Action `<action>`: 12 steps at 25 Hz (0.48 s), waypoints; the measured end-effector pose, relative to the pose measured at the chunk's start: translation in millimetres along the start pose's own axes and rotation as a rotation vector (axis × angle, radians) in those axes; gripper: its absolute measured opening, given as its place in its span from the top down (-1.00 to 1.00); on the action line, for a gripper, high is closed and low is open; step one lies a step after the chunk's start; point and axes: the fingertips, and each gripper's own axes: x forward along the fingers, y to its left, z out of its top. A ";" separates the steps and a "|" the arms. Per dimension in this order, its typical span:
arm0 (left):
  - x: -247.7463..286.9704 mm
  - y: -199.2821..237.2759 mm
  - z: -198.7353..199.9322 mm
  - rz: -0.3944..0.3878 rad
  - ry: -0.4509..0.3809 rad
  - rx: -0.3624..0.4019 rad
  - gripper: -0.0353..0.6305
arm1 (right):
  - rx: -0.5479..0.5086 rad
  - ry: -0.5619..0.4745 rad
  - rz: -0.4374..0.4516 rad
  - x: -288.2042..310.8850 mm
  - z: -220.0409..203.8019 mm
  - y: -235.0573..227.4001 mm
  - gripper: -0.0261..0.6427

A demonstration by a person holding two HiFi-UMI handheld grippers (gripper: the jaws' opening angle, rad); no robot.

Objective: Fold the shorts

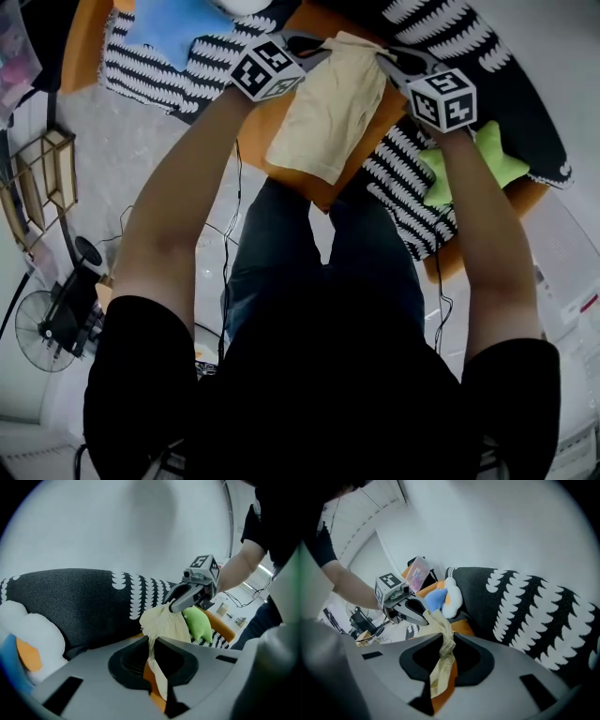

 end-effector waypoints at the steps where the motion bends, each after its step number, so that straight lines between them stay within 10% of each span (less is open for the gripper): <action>1: -5.0 -2.9 -1.8 -0.001 -0.004 0.002 0.76 | -0.005 -0.005 0.010 -1.7 0.2 7.1 0.71; 12: -56.4 -45.1 -50.4 0.040 -0.001 0.041 0.76 | -0.222 0.050 0.167 -11.8 -19.7 106.4 0.71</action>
